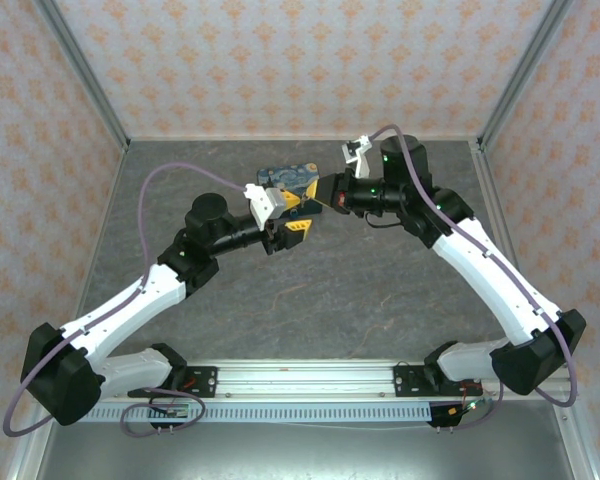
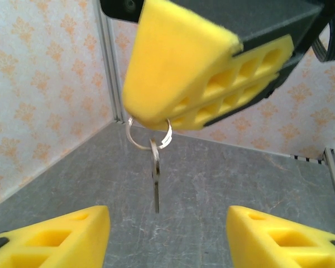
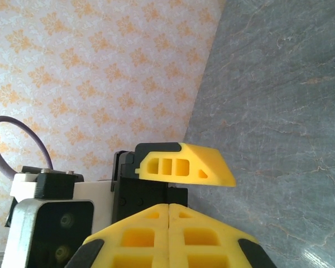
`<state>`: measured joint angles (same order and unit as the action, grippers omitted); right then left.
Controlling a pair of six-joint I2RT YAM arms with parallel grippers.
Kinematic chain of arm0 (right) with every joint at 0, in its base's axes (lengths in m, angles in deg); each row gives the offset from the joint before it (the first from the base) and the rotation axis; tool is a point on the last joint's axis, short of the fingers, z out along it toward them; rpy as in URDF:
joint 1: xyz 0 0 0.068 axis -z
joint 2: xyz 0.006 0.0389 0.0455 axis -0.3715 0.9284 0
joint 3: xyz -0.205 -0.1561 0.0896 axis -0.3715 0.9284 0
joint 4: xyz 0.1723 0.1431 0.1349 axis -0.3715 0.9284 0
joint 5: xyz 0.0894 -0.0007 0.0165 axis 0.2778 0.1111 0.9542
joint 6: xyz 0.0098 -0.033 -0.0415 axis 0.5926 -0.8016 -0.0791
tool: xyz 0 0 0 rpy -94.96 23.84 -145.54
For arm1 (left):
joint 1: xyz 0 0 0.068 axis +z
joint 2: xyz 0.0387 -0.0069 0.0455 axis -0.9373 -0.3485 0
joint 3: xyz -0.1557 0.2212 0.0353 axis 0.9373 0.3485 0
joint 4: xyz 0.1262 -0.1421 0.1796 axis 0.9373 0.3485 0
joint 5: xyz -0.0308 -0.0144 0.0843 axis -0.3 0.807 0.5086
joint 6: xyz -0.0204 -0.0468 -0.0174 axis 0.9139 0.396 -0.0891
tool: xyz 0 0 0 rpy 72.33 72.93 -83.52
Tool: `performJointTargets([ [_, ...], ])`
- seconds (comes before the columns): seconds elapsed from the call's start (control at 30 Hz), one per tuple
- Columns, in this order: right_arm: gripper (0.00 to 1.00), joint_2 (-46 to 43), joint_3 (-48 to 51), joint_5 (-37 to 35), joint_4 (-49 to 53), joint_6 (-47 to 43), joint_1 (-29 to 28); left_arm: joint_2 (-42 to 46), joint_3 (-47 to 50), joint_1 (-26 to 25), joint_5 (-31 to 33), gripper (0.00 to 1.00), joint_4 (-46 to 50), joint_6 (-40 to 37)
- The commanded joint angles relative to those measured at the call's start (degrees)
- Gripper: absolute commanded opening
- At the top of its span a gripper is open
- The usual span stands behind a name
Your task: Unlock a padlock with a key
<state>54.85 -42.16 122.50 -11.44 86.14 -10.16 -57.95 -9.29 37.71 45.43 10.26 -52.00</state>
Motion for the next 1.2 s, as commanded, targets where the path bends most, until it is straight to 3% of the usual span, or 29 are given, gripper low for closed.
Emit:
performJointTargets([
  [0.0, 0.00, -1.8, 1.2, 0.2, -2.4, 1.0, -0.5, 0.1, -2.4, -0.4, 0.3, 0.51, -1.6, -0.2],
  [0.13, 0.00, -1.9, 1.8, 0.4, -2.5, 1.2, -0.7, 0.1, -2.7, -0.4, 0.6, 0.45, -1.6, 0.1],
  [0.33, 0.00, -2.0, 2.2, 0.0, -2.6, 1.2, -0.9, 0.2, -3.2, -0.4, 0.3, 0.19, -0.7, -0.1],
  [0.43, 0.00, -2.5, 2.2, -1.1, -2.5, 1.0, -0.9, 0.5, -3.3, -0.4, 0.2, 0.10, 0.5, -0.7],
  [0.67, 0.00, -3.9, 2.0, -3.6, -1.7, -1.2, -0.8, 1.9, -3.4, -0.4, 0.3, 0.00, 5.9, -4.0],
  [0.77, 0.00, -4.3, 1.7, -4.2, -0.2, -4.4, -0.8, 2.4, -4.2, -0.4, 0.4, 0.00, 9.9, -6.4],
  [0.93, 0.32, -6.6, -0.3, -12.1, 8.6, -22.1, -0.7, 3.2, -7.5, -0.4, -0.2, 0.00, 19.7, -12.8],
  [1.07, 0.56, -13.6, 6.0, -19.0, 4.7, -36.3, -0.8, 2.6, -12.2, -0.4, -1.2, 0.00, 29.5, -19.1],
  [1.17, 0.60, -18.6, 13.4, -14.6, -1.1, -50.2, -0.7, 3.0, -13.2, -0.9, -3.4, 0.00, 34.4, -27.7],
])
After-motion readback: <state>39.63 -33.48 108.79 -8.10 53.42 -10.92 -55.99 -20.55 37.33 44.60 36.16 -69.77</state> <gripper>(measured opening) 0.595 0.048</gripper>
